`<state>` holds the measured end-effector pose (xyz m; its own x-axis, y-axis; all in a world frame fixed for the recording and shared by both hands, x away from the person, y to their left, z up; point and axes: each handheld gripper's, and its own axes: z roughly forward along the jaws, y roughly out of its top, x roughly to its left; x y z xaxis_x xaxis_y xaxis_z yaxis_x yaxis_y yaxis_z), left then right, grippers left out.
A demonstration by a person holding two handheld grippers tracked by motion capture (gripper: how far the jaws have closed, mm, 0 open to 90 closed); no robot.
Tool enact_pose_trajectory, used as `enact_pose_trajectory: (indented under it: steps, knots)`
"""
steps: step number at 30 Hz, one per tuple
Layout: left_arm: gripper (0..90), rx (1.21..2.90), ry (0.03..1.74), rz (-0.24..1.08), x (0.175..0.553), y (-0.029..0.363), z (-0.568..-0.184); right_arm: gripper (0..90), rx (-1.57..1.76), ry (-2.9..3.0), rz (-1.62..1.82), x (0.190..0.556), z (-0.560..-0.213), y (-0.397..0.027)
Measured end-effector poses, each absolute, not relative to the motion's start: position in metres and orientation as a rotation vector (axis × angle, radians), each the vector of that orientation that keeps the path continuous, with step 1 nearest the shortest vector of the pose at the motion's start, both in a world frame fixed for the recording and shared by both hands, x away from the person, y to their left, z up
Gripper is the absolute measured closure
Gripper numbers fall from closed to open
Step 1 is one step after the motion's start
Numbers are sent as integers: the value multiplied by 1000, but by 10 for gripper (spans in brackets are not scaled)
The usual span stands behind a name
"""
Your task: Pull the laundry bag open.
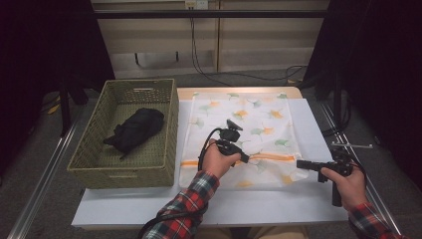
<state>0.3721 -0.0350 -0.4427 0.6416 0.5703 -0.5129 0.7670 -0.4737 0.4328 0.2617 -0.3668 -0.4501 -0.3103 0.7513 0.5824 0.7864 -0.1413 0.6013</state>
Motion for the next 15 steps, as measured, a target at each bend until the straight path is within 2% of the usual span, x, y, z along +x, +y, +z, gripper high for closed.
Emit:
enact_pose_trajectory:
  steps: [5,7,8,15]
  knots:
    - [900,2208,1049,-395,374,-32,-441,897,-1828,-2036,-1465,262,-449,-365]
    - [900,2156,1093,-406,372,-33,-442,897,-1830,-2039,-1465,262,-449,-365]
    - [900,2200,1049,-402,375,-30,-442,897,-1826,-2040,-1465,262,-449,-365]
    - [900,2163,1097,-417,376,-24,-444,897,-1835,-2044,-1457,262,-450,-366]
